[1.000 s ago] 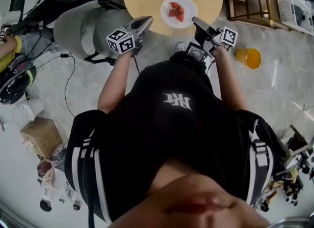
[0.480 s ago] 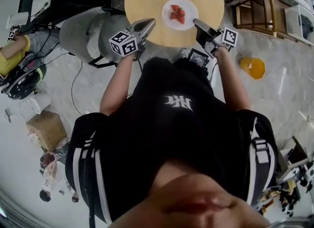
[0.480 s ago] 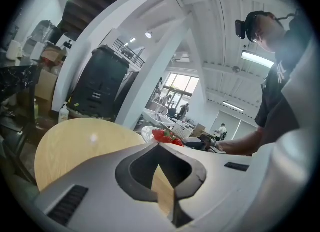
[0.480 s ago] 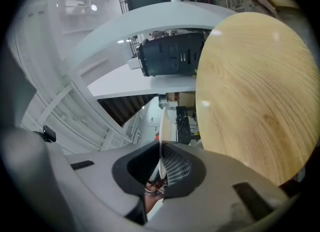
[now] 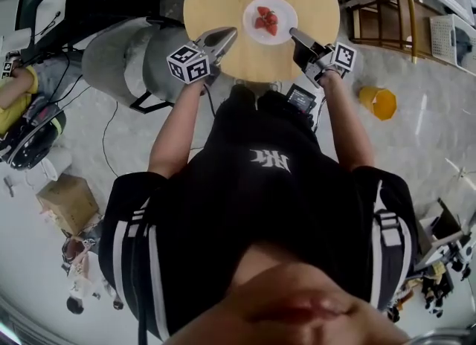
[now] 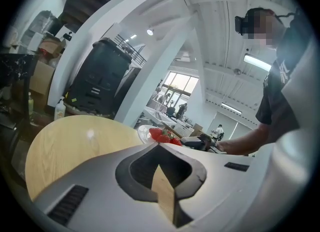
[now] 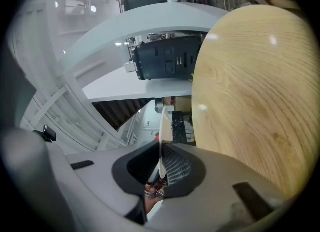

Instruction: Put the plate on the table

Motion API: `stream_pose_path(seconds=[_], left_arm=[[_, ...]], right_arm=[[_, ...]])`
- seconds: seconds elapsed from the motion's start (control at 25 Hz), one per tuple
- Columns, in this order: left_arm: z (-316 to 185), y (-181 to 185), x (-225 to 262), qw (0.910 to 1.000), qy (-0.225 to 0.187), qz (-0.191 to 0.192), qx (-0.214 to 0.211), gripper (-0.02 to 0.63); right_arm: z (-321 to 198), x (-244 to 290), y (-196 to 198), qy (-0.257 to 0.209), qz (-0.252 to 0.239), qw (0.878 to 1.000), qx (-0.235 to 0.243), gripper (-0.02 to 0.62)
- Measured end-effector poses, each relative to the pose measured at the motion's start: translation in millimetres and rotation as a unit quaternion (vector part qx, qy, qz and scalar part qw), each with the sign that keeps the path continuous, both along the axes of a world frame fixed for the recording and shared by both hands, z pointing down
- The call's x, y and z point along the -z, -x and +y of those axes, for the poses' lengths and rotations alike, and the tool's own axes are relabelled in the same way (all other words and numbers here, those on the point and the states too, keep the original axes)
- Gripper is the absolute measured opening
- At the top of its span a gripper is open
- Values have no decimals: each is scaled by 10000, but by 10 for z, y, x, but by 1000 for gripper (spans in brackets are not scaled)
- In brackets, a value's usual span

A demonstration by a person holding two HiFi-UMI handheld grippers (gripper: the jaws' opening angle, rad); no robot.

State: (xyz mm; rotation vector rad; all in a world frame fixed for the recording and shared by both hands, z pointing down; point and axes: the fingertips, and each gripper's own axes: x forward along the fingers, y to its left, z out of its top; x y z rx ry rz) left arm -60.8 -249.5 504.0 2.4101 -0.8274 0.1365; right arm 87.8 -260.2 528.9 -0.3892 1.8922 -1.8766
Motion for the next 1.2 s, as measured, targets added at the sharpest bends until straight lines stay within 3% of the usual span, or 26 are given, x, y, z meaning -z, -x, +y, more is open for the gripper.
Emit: stream_pose_path(seconds=[0.4,1.2], left_arm=[[-270,54,-360,9997,214,58,63,2],[-278,89,-735,9988,487,24,-53,2]], right_arm=[[-155,-380,123,143,165,9995,-208,17],[-259,-888,279,335,487,9973,-433,17]])
